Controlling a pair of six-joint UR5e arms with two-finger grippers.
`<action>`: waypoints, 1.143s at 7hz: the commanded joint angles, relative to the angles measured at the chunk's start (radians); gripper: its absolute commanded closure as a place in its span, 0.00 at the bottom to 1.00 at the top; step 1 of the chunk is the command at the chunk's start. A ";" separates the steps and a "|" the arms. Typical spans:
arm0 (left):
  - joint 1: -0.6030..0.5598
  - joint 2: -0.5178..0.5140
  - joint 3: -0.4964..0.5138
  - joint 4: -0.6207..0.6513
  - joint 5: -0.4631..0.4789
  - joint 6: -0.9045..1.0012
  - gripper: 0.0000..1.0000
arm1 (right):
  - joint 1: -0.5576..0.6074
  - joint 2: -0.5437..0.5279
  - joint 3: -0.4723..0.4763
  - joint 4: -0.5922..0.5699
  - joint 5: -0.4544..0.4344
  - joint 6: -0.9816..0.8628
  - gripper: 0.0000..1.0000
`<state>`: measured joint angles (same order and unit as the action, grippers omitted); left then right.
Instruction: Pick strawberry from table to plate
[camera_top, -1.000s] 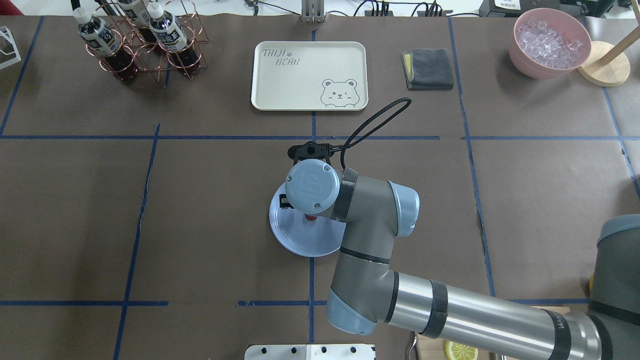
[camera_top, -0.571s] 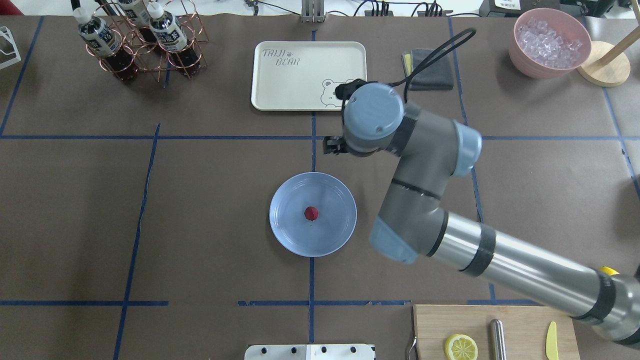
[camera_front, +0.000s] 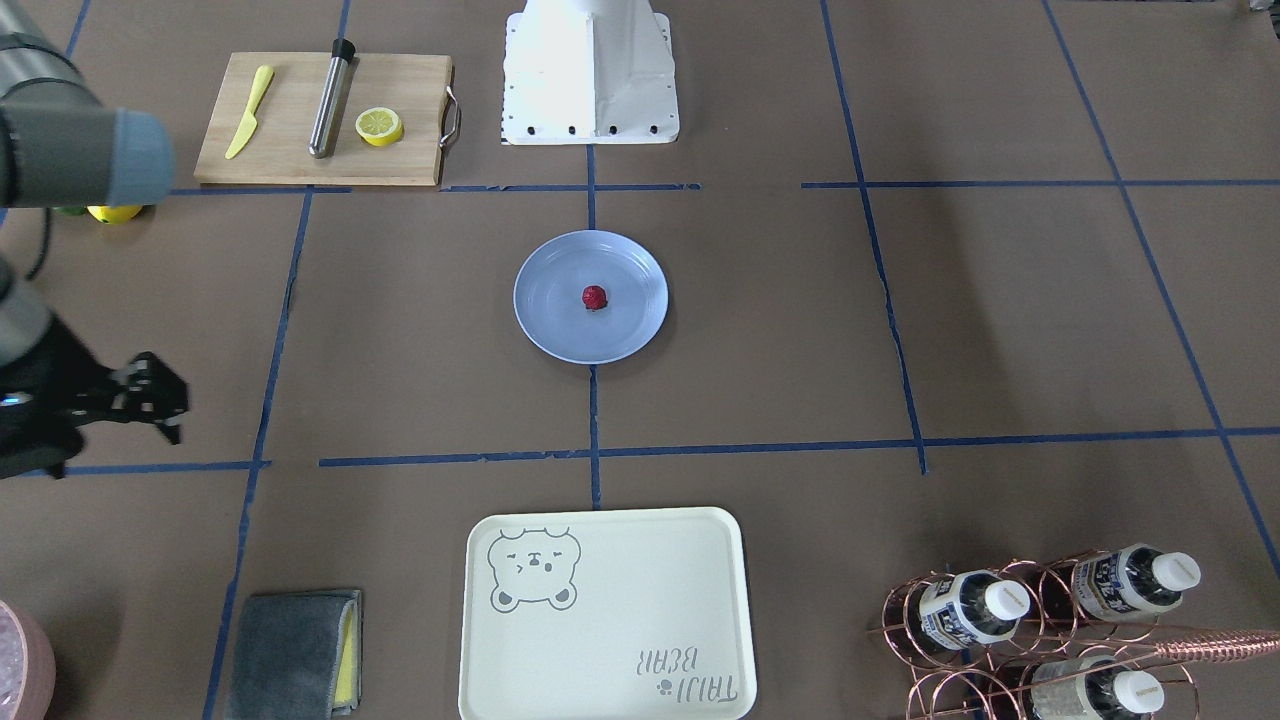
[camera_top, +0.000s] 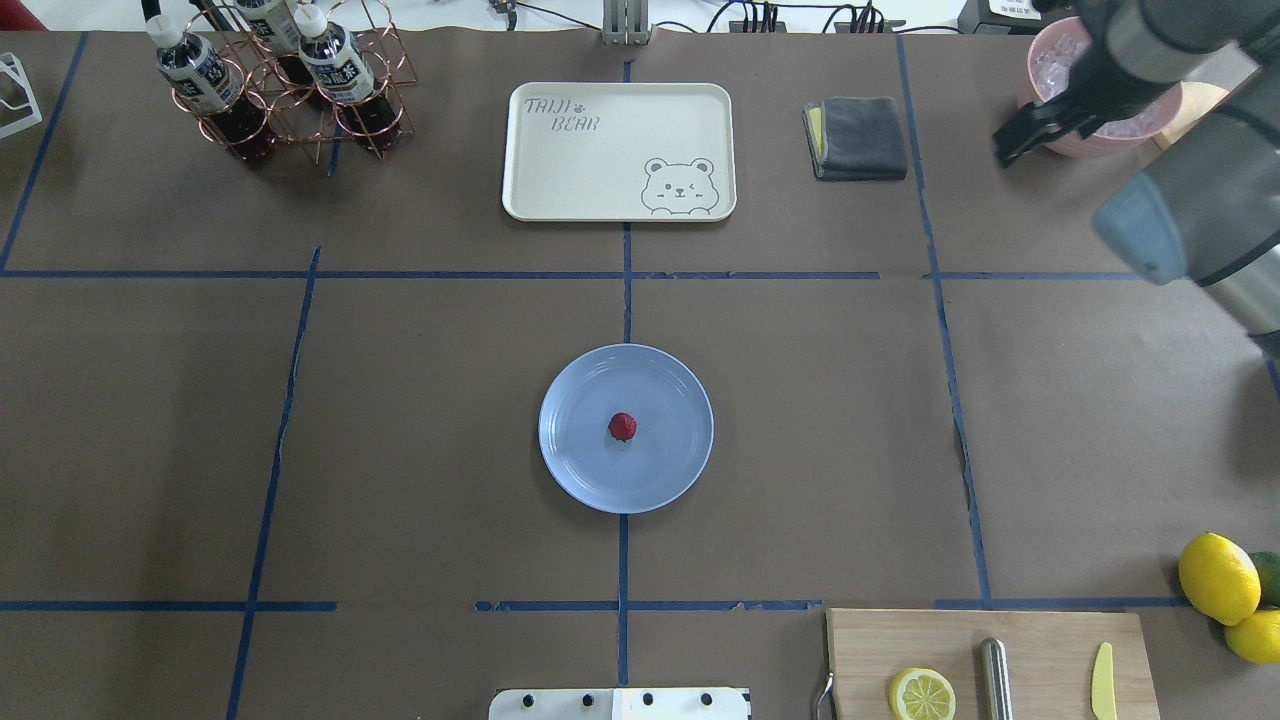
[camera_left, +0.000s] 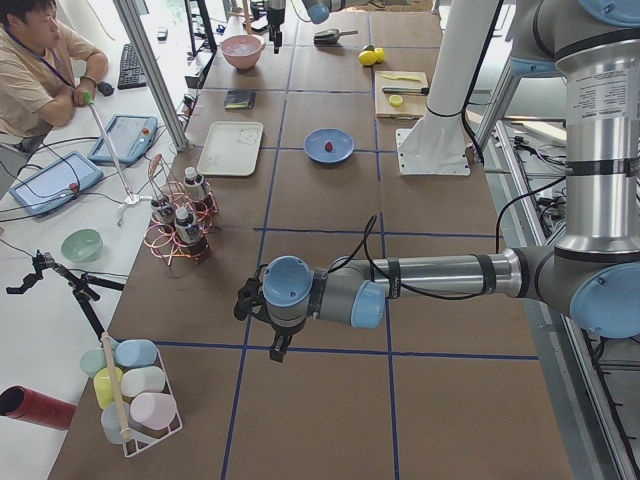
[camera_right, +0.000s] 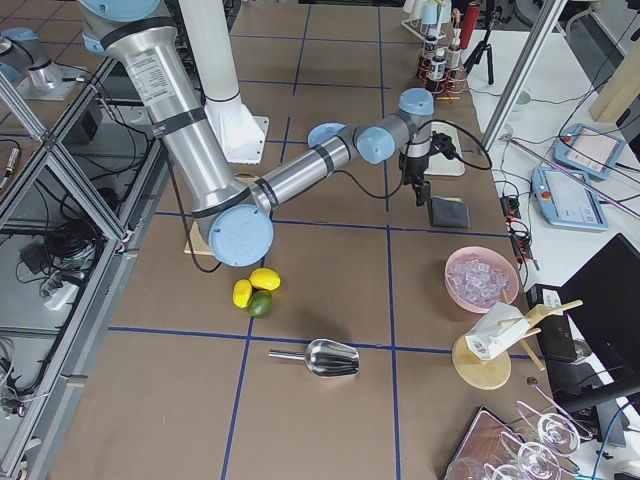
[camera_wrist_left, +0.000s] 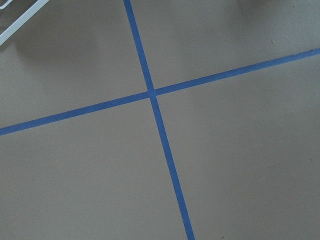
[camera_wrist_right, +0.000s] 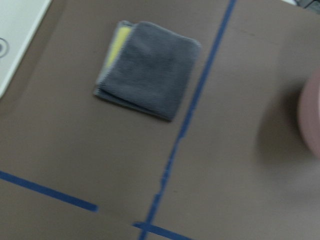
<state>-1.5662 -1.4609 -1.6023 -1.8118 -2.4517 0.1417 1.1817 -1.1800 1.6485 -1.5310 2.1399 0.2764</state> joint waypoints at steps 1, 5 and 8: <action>0.000 0.011 -0.004 0.000 0.000 -0.001 0.00 | 0.163 -0.198 0.013 -0.008 0.037 -0.091 0.00; 0.000 0.013 -0.018 0.000 -0.003 -0.001 0.00 | 0.243 -0.460 0.016 0.209 0.107 -0.103 0.00; 0.000 0.013 -0.019 0.000 -0.001 -0.001 0.00 | 0.243 -0.463 0.014 0.209 0.104 -0.103 0.00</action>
<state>-1.5662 -1.4482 -1.6206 -1.8116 -2.4540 0.1411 1.4240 -1.6400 1.6630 -1.3238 2.2438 0.1734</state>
